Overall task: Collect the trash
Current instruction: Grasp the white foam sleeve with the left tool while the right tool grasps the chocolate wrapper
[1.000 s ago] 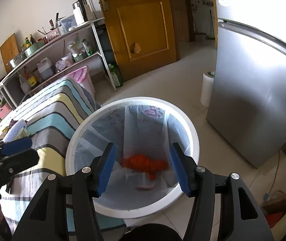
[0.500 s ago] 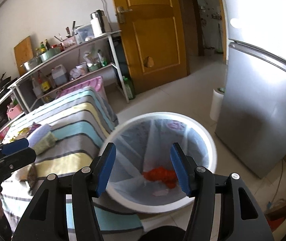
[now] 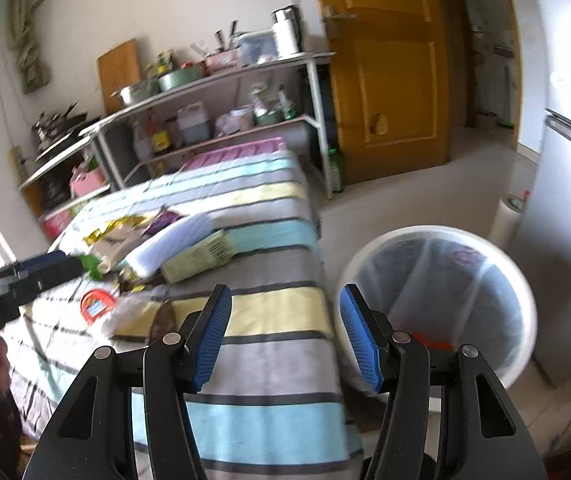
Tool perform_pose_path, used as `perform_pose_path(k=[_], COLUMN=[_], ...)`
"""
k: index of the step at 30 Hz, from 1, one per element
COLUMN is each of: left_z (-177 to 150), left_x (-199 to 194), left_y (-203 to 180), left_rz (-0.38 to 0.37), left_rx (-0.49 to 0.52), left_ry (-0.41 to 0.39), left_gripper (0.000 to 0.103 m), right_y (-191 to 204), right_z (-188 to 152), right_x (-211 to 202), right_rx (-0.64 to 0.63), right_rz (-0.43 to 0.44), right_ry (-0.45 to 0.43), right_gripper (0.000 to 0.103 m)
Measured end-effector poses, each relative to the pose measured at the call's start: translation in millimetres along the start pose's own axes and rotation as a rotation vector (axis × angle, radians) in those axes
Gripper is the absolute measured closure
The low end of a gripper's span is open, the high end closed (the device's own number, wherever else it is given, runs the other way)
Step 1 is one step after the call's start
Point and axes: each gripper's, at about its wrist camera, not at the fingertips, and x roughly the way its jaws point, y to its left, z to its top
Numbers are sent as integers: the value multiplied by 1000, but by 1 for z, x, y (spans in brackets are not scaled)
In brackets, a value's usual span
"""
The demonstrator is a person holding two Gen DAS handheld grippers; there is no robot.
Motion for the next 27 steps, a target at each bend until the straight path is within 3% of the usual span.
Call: perform_pose_path(k=[4, 16, 23, 27], left_z=[-6, -18, -10, -7], left_x=[-7, -12, 4, 18], left_y=[33, 123, 161, 183], left_rz=[80, 207, 312, 319], left_rx=[-25, -103, -84, -89], left_ry=[-11, 3, 17, 56], left_gripper=[24, 21, 21, 21], right_y=[22, 79, 93, 94], right_z=[-4, -13, -17, -17], right_x=[10, 47, 62, 69], right_rx=[-32, -125, -159, -157], right_rz=[47, 119, 86, 62], right_ry=[23, 124, 167, 189], right_gripper=[46, 46, 46, 46])
